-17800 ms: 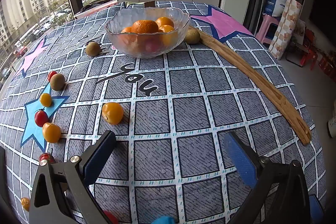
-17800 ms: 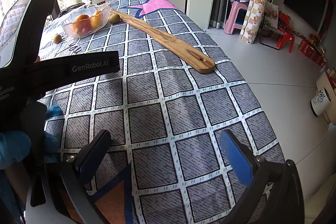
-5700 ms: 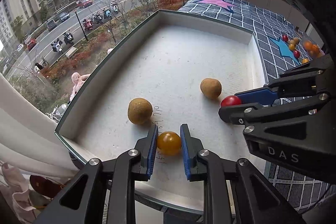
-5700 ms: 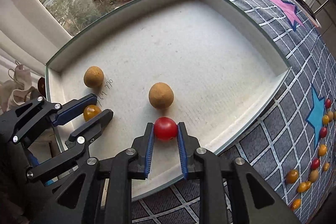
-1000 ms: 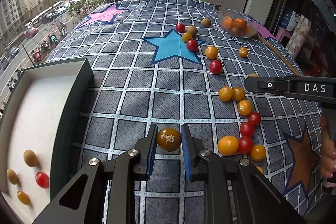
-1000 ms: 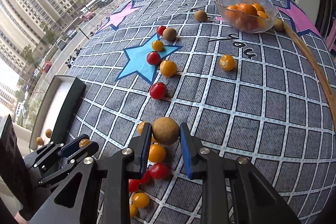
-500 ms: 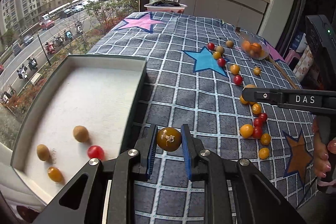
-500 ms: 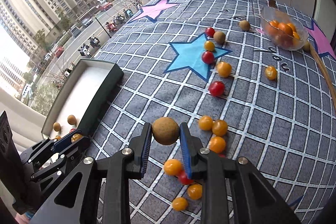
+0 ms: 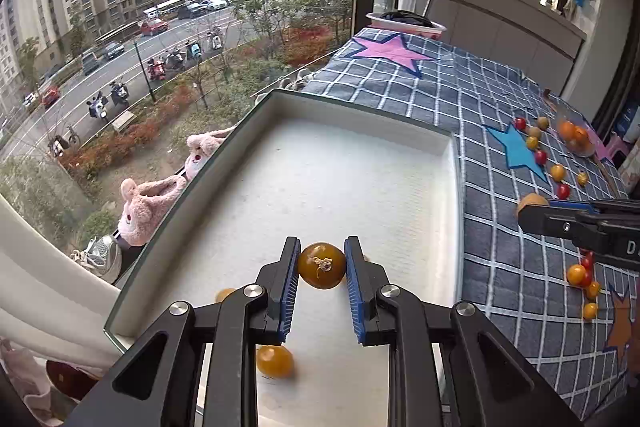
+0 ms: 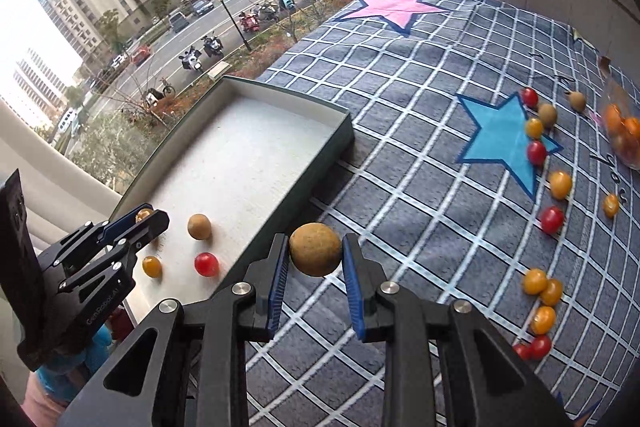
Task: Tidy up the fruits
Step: 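Carry both held fruits over the white tray, then open the right gripper to drop the brown fruit into the tray, then open the left gripper to drop the yellow tomato into the tray, then move both open tools back over the tomatoes on the tablecloth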
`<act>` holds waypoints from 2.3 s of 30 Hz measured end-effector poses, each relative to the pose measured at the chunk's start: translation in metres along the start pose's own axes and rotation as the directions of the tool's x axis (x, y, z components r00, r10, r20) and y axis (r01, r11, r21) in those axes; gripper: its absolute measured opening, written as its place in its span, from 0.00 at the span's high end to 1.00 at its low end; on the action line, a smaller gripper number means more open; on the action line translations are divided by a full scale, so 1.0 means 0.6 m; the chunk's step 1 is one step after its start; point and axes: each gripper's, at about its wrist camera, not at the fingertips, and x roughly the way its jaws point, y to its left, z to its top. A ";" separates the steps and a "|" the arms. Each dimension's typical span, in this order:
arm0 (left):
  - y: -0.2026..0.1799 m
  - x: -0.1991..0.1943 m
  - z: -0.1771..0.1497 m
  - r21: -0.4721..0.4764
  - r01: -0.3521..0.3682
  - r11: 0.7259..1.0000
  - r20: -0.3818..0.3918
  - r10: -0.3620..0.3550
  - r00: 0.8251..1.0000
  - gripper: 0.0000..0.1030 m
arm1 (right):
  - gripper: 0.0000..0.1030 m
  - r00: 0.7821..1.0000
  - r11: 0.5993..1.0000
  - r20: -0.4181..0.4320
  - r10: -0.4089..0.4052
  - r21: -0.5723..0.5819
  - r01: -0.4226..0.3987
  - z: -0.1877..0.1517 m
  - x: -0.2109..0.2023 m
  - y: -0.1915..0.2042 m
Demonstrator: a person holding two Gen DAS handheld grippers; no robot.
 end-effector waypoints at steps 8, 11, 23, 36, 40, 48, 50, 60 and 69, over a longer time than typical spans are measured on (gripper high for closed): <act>0.048 0.066 0.020 -0.061 -0.059 0.996 -0.094 0.054 0.994 0.77 | 0.72 0.998 0.997 -0.069 -0.013 -0.074 0.008 0.034 0.084 0.072; 0.056 0.079 0.020 -0.067 -0.070 0.995 -0.125 0.062 0.990 0.77 | 0.72 0.995 0.995 -0.095 -0.026 -0.096 0.016 0.043 0.110 0.086; 0.050 0.090 0.017 -0.040 -0.095 0.995 -0.143 0.089 0.986 0.77 | 0.71 0.984 0.979 -0.154 -0.089 -0.195 0.058 0.042 0.158 0.118; 0.042 0.086 0.012 -0.002 -0.102 0.995 -0.134 0.101 0.986 0.76 | 0.23 0.997 0.991 -0.029 -0.066 -0.120 0.062 0.035 0.042 0.075; 0.039 0.082 0.008 0.008 -0.089 0.996 -0.136 0.089 0.987 0.76 | 0.22 0.998 0.996 -0.006 -0.065 -0.056 0.065 0.022 0.003 0.038; 0.041 0.073 0.005 0.005 -0.052 0.999 -0.095 0.052 0.994 0.16 | 0.19 0.996 0.996 0.037 -0.079 0.050 0.077 -0.017 -0.059 -0.045; 0.040 0.053 0.004 0.007 -0.055 0.998 -0.021 0.055 0.998 0.11 | 0.18 0.996 0.994 0.043 -0.082 0.072 0.079 -0.032 -0.073 -0.063; -0.030 0.007 0.023 0.089 -0.062 0.994 0.015 0.061 0.998 0.11 | 0.17 0.991 0.976 0.079 -0.111 0.199 0.094 -0.083 -0.135 -0.157; -0.155 -0.033 0.030 0.193 0.086 0.978 0.016 -0.090 0.996 0.11 | 0.17 0.987 0.947 0.079 -0.143 0.301 0.113 -0.130 -0.157 -0.233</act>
